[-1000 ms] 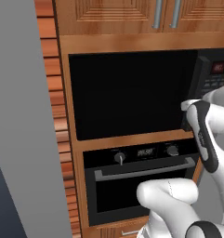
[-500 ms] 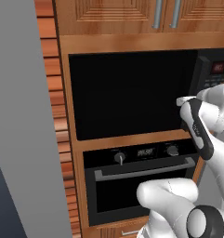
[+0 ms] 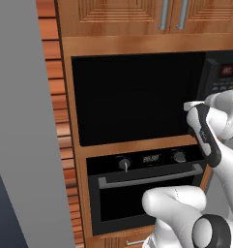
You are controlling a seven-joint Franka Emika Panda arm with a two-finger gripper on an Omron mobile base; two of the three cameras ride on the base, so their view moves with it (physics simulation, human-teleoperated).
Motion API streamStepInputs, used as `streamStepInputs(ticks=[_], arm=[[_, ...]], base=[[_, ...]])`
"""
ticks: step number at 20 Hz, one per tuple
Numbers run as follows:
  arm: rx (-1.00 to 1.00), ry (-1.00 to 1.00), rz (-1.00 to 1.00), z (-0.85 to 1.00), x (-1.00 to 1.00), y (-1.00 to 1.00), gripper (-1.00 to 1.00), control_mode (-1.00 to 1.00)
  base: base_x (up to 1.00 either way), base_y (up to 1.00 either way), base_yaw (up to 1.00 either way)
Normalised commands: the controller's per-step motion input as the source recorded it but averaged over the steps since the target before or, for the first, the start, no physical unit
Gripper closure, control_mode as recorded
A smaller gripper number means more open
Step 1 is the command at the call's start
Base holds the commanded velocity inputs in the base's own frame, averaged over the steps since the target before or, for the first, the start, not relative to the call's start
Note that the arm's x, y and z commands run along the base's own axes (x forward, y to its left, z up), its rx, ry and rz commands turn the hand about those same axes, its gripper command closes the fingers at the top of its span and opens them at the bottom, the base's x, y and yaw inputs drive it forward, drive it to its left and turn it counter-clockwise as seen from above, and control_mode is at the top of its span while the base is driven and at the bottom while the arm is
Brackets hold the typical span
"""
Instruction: Place the sponge inside the microwave to prepare for sanitizing.
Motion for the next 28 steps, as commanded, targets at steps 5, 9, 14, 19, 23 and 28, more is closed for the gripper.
streamStepInputs(ticks=[5, 9, 14, 19, 23, 28], arm=[[0.00, 0.00, 0.00, 0.00, -0.26, 0.00, 1.00, -1.00], [0.00, 0.00, -0.02, 0.00, -0.61, 0.09, 1.00, -1.00], [0.00, 0.01, -0.09, -0.01, -0.56, 0.20, 1.00, -1.00], [-0.05, 0.00, -0.16, -0.23, -0.67, 0.41, 1.00, -1.00], [-0.13, -0.01, -0.17, -0.49, -0.74, 0.43, 1.00, -1.00], [-0.07, 0.00, -0.18, -0.42, -0.67, 0.36, 1.00, -1.00]], base=[[0.00, 0.00, 0.00], [0.00, 0.00, 0.00], [0.00, 0.00, 0.00], [0.00, 0.00, 0.00], [0.00, 0.00, 0.00], [0.00, 0.00, 0.00]])
